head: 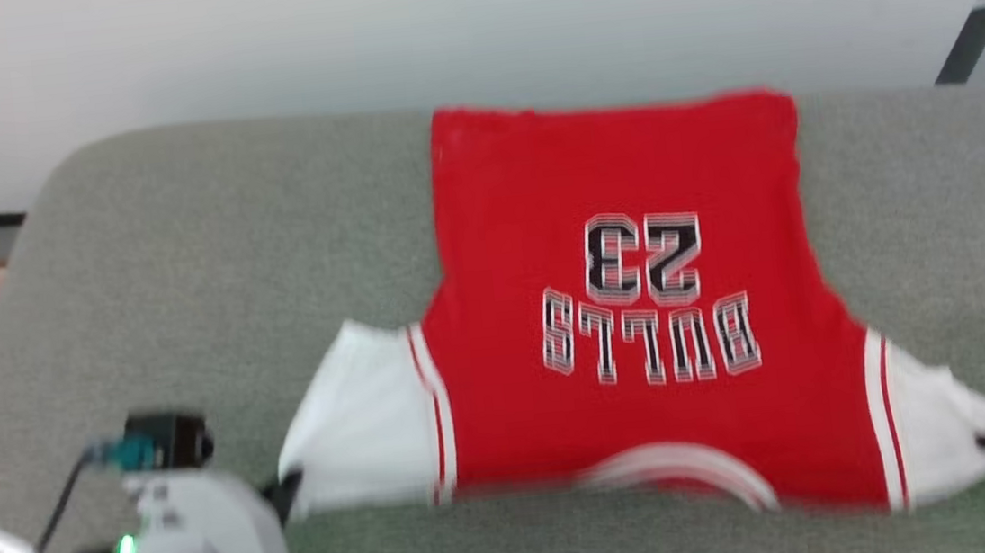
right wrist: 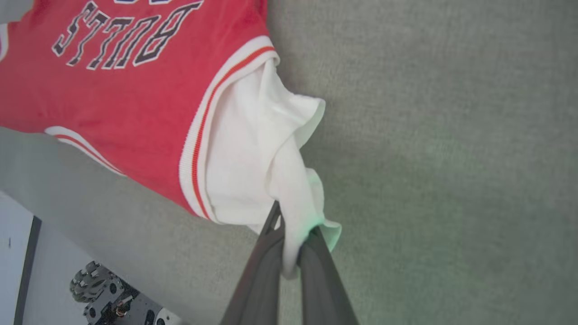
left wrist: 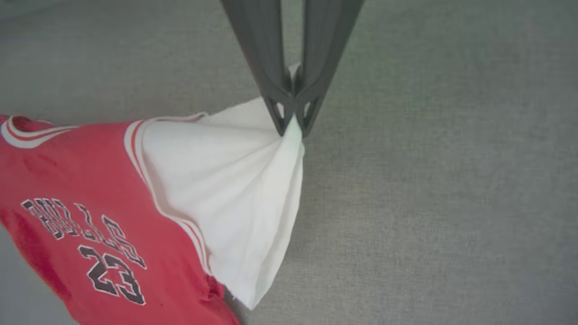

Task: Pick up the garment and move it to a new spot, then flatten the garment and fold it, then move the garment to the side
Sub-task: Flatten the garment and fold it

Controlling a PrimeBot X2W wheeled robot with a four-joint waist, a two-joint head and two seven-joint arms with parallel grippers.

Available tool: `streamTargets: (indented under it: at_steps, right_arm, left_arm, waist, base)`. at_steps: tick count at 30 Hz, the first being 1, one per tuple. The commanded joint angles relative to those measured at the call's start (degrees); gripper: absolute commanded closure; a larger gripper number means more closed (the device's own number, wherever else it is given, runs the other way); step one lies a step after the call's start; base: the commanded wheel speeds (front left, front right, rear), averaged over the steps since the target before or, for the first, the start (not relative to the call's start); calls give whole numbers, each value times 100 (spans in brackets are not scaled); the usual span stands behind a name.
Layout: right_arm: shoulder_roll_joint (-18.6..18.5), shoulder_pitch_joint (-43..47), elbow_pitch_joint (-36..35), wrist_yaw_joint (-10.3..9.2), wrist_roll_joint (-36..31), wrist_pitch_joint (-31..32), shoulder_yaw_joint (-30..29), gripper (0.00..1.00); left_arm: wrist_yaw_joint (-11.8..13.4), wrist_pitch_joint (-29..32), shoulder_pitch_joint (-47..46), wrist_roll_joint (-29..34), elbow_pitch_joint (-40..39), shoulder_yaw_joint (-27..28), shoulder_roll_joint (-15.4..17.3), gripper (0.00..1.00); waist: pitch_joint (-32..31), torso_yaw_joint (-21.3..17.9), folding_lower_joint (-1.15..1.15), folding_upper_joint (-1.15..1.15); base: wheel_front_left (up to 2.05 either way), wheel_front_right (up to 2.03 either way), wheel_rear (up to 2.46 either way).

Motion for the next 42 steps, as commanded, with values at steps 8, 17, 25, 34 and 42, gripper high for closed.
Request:
streamTargets:
  at_steps: [8,17,25,34,42]
  right_arm:
    - [-139,1703,-812,-6,3,745,-959,100]
    - [524,2563,-1469,-6,-731,1426,-2117,100]
    - [1303,2402,-1843,-5,-1638,1899,-2567,18]
    - [1741,2176,-2410,-5,-2322,2638,-2723,0]
    - [1913,1541,-3129,-5,-2604,2743,-2918,0]
  left_arm:
    - [1275,127,1978,-343,-2223,367,707,100]
    - [1490,-91,2568,-281,-2578,395,762,100]
    - [1349,-167,2291,-145,-2294,223,573,100]
    - [1143,-275,1941,-10,-1868,22,281,100]
    - [1081,-361,1806,39,-1753,-33,139,100]
  waist:
    - [-310,66,0,0]
    - [-259,83,0,0]
    - [-163,91,0,0]
    - [-82,76,0,0]
    - [41,88,0,0]
  base:
    - [0,0,0]
    - [0,0,0]
    - [0,0,0]
    - [0,0,0]
    - [0,0,0]
